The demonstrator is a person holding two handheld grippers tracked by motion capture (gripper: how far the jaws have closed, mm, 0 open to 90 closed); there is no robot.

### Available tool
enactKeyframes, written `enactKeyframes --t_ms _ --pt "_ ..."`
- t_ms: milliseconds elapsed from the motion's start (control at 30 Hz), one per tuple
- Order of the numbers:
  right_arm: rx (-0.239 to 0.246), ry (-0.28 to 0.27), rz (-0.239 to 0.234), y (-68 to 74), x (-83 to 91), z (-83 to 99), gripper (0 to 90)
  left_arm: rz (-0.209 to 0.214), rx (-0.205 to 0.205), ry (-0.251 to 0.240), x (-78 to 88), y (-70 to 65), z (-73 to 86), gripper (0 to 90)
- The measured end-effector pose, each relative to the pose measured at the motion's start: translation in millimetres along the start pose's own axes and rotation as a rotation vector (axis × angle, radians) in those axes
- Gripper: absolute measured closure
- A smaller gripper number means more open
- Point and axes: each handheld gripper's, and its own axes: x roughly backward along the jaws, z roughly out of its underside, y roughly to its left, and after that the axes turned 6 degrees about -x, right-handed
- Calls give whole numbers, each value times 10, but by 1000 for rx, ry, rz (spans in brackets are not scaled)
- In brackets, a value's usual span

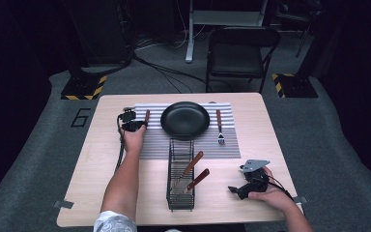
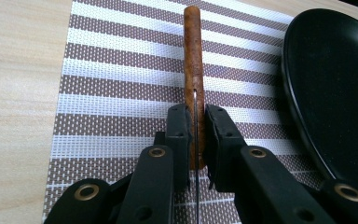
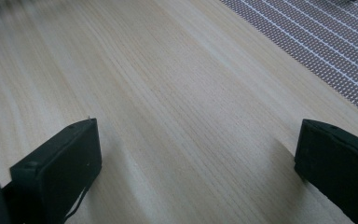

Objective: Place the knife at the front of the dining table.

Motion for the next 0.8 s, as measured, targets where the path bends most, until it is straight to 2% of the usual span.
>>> enactKeyframes --t_ms 167,367,467,533,567,667,700,800 --pt "2 1 -1 -1 1 0 0 -5 21 -7 -20 14 4 806" --pt "0 0 0 0 0 0 0 8 54 -22 -45 67 24 797" --pt "1 0 0 -1 0 0 0 -10 26 -16 -41 67 18 776" --pt "1 0 0 0 0 0 0 -7 17 -9 -32 82 16 757" --pt "0 1 0 0 1 0 0 -7 27 -12 -28 83 15 748" --pt "0 0 0 0 0 0 0 -19 21 -10 -14 98 11 720" --pt "0 1 0 0 1 0 0 -16 37 -13 -9 93 12 714" --pt "0 0 0 0 0 0 0 -18 22 -11 18 106 1 685"
